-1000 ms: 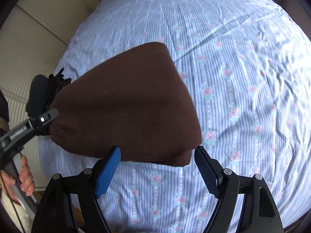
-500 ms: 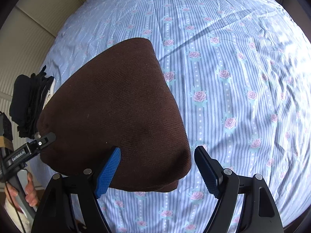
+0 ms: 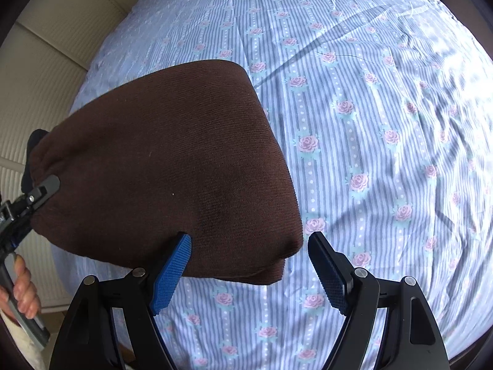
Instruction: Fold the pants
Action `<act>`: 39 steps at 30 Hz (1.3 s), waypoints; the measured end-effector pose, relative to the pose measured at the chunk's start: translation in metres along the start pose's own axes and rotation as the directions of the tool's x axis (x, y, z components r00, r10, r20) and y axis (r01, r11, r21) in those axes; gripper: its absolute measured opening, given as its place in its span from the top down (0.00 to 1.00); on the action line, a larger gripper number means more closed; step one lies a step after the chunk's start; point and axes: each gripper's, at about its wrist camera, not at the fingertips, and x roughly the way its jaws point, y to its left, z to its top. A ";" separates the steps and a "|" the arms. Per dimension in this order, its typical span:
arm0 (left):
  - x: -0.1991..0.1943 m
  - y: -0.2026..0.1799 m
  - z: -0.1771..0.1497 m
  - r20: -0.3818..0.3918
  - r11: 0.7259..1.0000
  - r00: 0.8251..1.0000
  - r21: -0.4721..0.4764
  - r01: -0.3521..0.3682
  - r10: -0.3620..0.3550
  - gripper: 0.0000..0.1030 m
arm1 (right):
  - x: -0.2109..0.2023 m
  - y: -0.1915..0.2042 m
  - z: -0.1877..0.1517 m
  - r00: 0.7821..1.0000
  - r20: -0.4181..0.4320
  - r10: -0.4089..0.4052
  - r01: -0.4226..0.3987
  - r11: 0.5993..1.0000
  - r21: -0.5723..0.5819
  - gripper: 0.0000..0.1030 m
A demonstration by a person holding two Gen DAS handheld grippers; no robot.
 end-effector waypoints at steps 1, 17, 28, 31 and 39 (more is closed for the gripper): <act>0.009 0.009 0.000 -0.034 1.000 0.999 -0.017 -0.027 0.026 0.69 | -0.003 -0.001 0.000 1.000 0.003 0.002 -0.002 1.000 0.006 0.23; 0.045 0.078 -0.023 -0.169 0.990 0.983 -0.107 -0.096 0.077 0.18 | 0.011 0.009 0.040 0.999 0.031 -0.034 0.036 0.997 -0.067 0.23; 0.083 0.108 -0.048 -0.163 0.963 0.985 -0.270 0.014 -0.060 0.14 | 0.079 -0.005 0.054 0.996 -0.085 -0.026 0.017 0.995 -0.103 0.14; 0.088 0.111 -0.056 -0.138 0.952 0.987 -0.304 0.043 -0.088 0.14 | 0.095 -0.013 0.055 0.996 -0.094 0.003 -0.009 0.998 -0.069 0.11; 0.090 0.108 -0.069 -0.073 0.906 0.987 -0.411 0.098 -0.140 0.32 | 0.104 -0.026 0.056 0.993 -0.079 0.089 -0.089 0.996 -0.005 0.27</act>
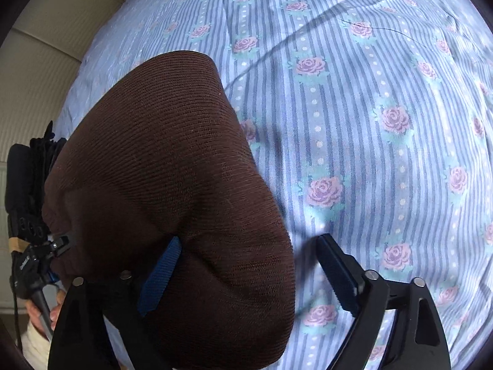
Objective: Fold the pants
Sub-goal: 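Lift the folded pants with both grippers and carry them toward the dark clothes stack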
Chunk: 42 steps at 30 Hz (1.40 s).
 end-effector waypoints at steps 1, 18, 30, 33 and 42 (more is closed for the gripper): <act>-0.004 -0.001 -0.002 0.007 1.000 1.000 -0.010 0.001 -0.001 0.36 | -0.005 -0.001 -0.002 0.999 -0.004 0.047 -0.047 0.999 0.007 0.45; -0.159 -0.103 -0.115 0.244 0.995 0.970 0.095 -0.014 -0.009 0.50 | -0.187 0.052 -0.077 0.972 0.207 0.108 -0.074 0.983 -0.166 0.63; -0.316 -0.101 -0.207 0.479 0.994 0.877 0.074 -0.081 0.036 0.50 | -0.277 0.143 -0.170 0.923 0.277 0.269 -0.157 0.917 -0.367 0.63; -0.347 -0.076 -0.207 0.513 0.995 0.858 0.067 -0.073 0.028 0.50 | -0.282 0.178 -0.187 0.918 0.275 0.284 -0.155 0.899 -0.410 0.63; -0.434 0.006 -0.163 0.495 0.987 0.869 0.141 -0.078 -0.002 0.50 | -0.262 0.291 -0.227 0.893 0.330 0.307 -0.169 0.907 -0.386 0.63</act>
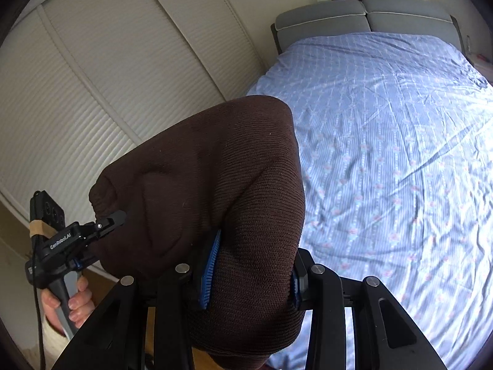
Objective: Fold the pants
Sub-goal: 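Lift the folded pants with both grippers and carry them toward the dark clothes stack, then lower the pants onto the dark clothes stack and open both grippers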
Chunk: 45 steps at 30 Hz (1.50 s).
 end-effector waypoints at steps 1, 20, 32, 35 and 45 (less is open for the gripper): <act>-0.006 0.007 0.008 -0.001 1.000 1.000 0.010 0.000 0.000 0.50 | 0.005 0.012 -0.002 1.000 0.012 -0.005 0.005 1.000 0.007 0.63; -0.031 0.055 0.086 0.037 0.996 0.998 0.082 0.041 -0.044 0.50 | 0.040 0.108 0.017 0.996 0.086 -0.021 0.024 0.999 -0.041 0.63; 0.023 0.129 0.196 -0.100 0.987 0.992 0.135 0.087 -0.074 0.50 | 0.122 0.170 0.042 0.993 0.053 -0.108 0.103 0.990 0.095 0.63; 0.045 0.139 0.232 -0.123 0.978 0.988 0.172 0.115 -0.095 0.50 | 0.147 0.175 0.057 0.991 0.063 -0.120 0.110 0.984 0.139 0.63; 0.150 0.160 0.328 -0.243 0.969 0.964 0.191 0.154 -0.106 0.50 | 0.227 0.171 0.133 0.973 0.092 -0.212 0.193 0.964 0.181 0.63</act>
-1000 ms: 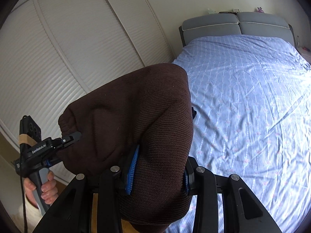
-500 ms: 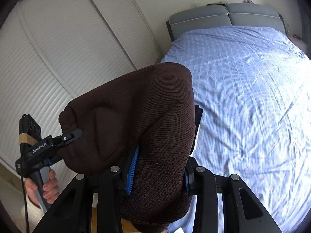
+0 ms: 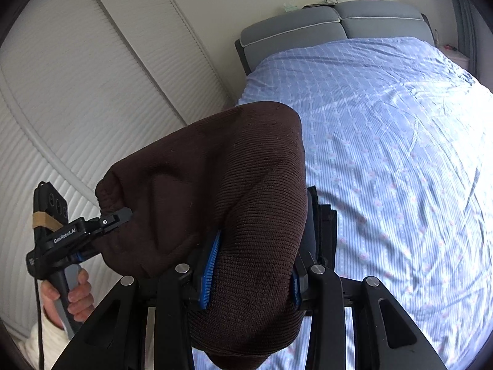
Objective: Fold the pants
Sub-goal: 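Lower the pants onto the dark clothes stack and open both grippers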
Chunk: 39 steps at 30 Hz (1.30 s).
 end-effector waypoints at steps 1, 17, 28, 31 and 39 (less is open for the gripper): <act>0.009 0.005 0.004 -0.017 1.000 1.000 0.003 -0.007 0.007 0.50 | 0.010 -0.002 0.002 1.000 -0.012 -0.009 0.009 1.000 0.008 0.63; 0.117 0.082 -0.014 -0.264 0.993 0.957 0.020 -0.119 0.120 0.39 | 0.115 -0.060 -0.011 0.972 -0.213 -0.099 0.132 0.980 0.149 0.59; 0.123 0.096 -0.018 -0.272 0.991 0.953 0.016 -0.131 0.131 0.22 | 0.140 -0.070 -0.020 0.960 -0.250 -0.127 0.158 0.981 0.111 0.55; 0.109 0.078 -0.014 -0.219 0.975 0.952 0.102 -0.198 0.216 0.21 | 0.140 -0.071 -0.018 0.961 -0.245 -0.127 0.160 0.980 0.120 0.44; 0.041 0.023 -0.020 -0.040 0.941 0.964 0.232 -0.247 0.263 0.21 | 0.106 -0.062 -0.017 0.978 -0.172 -0.114 0.134 0.985 0.110 0.29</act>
